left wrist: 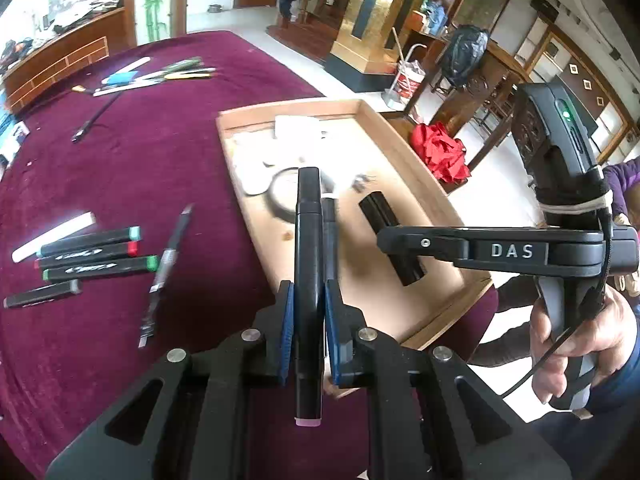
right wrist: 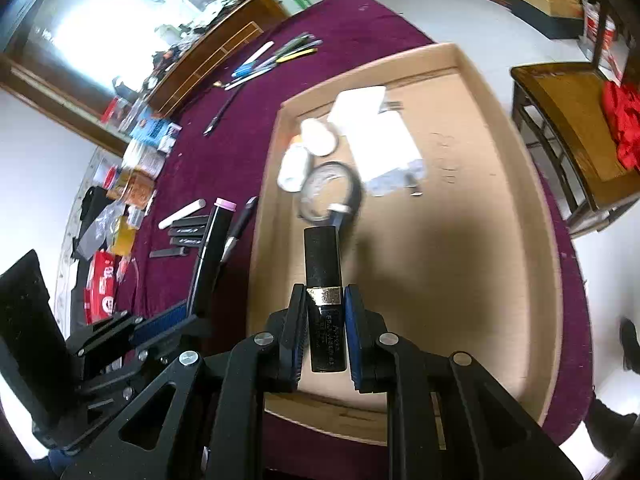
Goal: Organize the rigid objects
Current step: 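Carry the black marker and gold-banded tube over the cardboard tray, then lower marker and tube into the tray and open both grippers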
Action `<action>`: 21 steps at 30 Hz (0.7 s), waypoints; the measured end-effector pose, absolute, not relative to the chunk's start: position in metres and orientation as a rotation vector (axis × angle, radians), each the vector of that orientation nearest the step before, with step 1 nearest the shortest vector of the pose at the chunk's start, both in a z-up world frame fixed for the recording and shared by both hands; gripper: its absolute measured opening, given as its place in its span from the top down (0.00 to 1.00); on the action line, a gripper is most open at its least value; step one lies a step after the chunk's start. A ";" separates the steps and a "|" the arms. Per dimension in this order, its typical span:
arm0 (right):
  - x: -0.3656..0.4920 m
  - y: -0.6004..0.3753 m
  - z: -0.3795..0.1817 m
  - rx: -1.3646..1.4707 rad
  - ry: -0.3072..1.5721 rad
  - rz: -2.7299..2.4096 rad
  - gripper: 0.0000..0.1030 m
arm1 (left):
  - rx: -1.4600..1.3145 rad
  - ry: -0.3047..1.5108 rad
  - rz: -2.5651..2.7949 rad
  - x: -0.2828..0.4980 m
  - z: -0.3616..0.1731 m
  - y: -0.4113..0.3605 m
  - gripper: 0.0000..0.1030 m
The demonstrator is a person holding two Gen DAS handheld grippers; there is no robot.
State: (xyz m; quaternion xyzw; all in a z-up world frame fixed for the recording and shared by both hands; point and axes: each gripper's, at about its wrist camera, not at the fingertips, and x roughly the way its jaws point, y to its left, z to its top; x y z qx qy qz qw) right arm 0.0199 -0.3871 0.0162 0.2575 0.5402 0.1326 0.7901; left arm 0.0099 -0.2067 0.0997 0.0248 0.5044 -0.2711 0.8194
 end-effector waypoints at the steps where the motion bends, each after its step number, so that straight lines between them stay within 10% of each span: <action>1: 0.020 -0.392 0.014 0.560 1.168 0.277 0.84 | 0.056 1.080 -0.589 0.009 0.099 -0.213 0.88; 21: 0.024 -0.401 -0.014 0.524 1.253 0.297 0.84 | 0.159 1.178 -0.558 0.012 0.046 -0.271 0.88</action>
